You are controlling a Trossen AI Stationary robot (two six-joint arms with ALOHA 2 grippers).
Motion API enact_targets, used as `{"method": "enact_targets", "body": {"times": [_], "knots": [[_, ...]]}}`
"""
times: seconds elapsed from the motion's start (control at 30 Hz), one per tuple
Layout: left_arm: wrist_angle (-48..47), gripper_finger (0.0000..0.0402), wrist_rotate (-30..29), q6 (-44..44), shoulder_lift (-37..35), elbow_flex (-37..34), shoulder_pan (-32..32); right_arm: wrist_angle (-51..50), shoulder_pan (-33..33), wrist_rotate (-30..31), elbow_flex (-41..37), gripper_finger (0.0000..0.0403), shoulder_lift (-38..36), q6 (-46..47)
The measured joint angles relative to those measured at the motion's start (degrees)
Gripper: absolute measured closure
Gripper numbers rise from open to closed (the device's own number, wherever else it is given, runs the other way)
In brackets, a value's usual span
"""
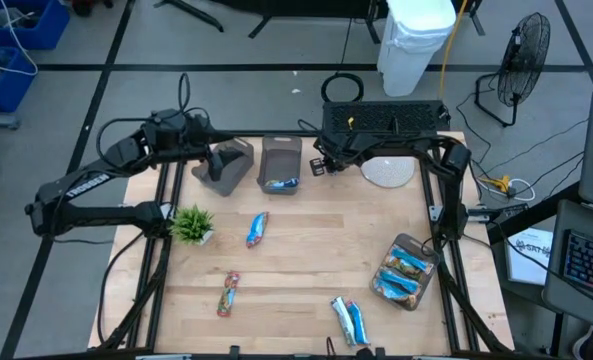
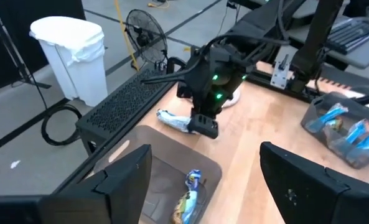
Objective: Pick and place Granola Bars by type
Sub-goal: Put the blue granola bar into the top right black transparent bin
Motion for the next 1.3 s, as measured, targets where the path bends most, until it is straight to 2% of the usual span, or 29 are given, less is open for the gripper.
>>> {"method": "enact_targets", "body": {"times": [0.13, 0.4, 0.67, 1.03, 1.3], "knots": [[0.04, 0.0112, 0.01, 2.93, 1.36, 0.0, 0.06, 0.27, 0.16, -1.49, 0.0, 0.0394, -1.35, -2.59], [3.1, 0.0113, 0.39, 5.75, 6.86, 0.0, 0.15, 0.48, 1.69, -2.95, 0.0, 0.0395, -5.92, -5.2], [7.53, 0.0125, 4.64, 6.1, 11.5, 0.0, 0.15, 0.27, 4.45, -2.89, 0.0, 0.0397, -13.74, -7.12], [14.15, 0.0126, 7.13, 3.0, 12.69, 0.02, 0.15, 6.25, 9.0, -3.19, 0.0, 0.0398, -22.17, -9.8], [15.39, 0.0126, 10.59, 0.14, 12.44, 0.04, 0.04, 15.1, 13.3, -9.01, 0.0, 0.0398, -24.49, -13.62]]}}
